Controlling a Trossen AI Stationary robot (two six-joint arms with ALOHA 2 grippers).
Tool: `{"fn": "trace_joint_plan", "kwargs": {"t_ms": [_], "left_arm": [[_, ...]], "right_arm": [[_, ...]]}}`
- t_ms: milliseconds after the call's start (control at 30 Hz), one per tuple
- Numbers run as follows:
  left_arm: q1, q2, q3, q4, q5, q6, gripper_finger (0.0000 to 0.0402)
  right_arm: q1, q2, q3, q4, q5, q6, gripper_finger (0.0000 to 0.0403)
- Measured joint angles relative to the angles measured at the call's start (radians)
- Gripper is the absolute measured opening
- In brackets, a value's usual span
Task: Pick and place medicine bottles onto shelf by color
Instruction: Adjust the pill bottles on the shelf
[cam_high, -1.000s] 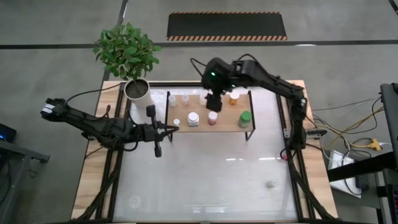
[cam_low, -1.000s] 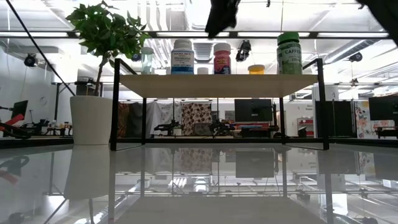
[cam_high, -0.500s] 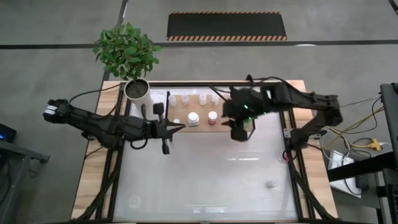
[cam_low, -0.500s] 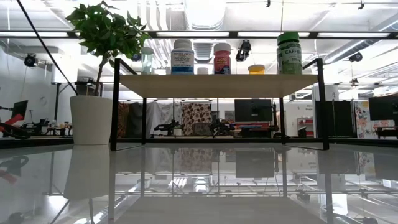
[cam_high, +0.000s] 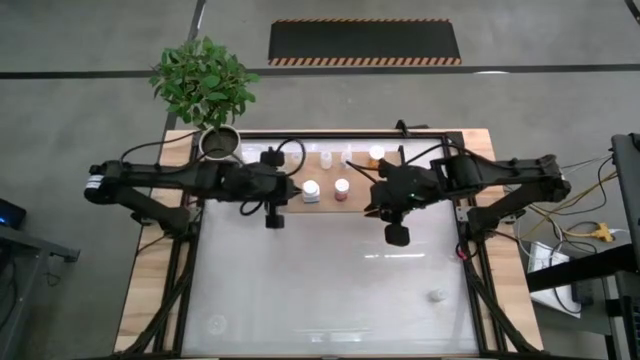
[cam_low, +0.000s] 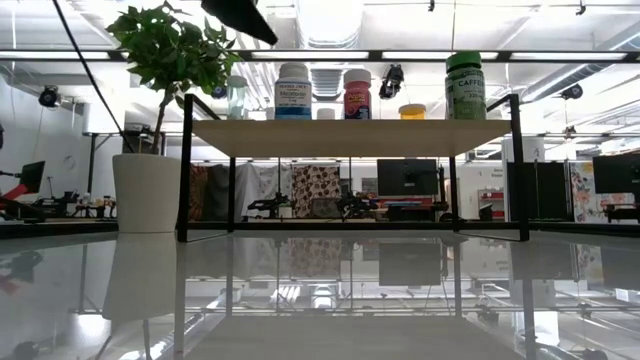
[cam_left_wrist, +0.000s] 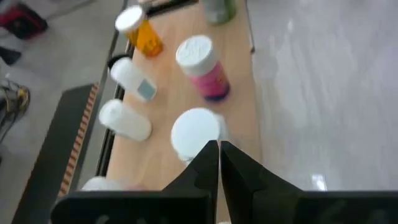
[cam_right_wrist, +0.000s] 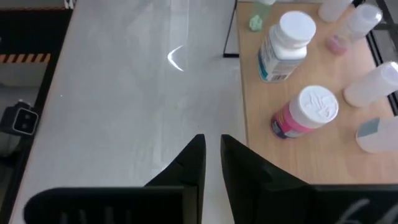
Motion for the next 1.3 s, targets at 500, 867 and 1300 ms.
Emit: {"fn": "trace_joint_plan", "kwargs": {"t_ms": [500, 867, 1300], "left_arm": [[0.098, 0.116, 0.072, -0.128, 0.0, 0.001, 0.0], [0.112, 0.126, 0.072, -0.088, 0.0, 0.029, 0.0], [0.114, 0.124, 0.074, -0.045, -0.004, 0.034, 0.0]], "right_arm": [[0.0, 0.001, -0.034, -0.007, 0.0, -0.01, 0.0038], [0.0, 0.001, -0.033, -0.011, 0.0, -0.013, 0.0038], [0.0, 0.002, -0.033, -0.011, -0.001, -0.013, 0.0038]]}}
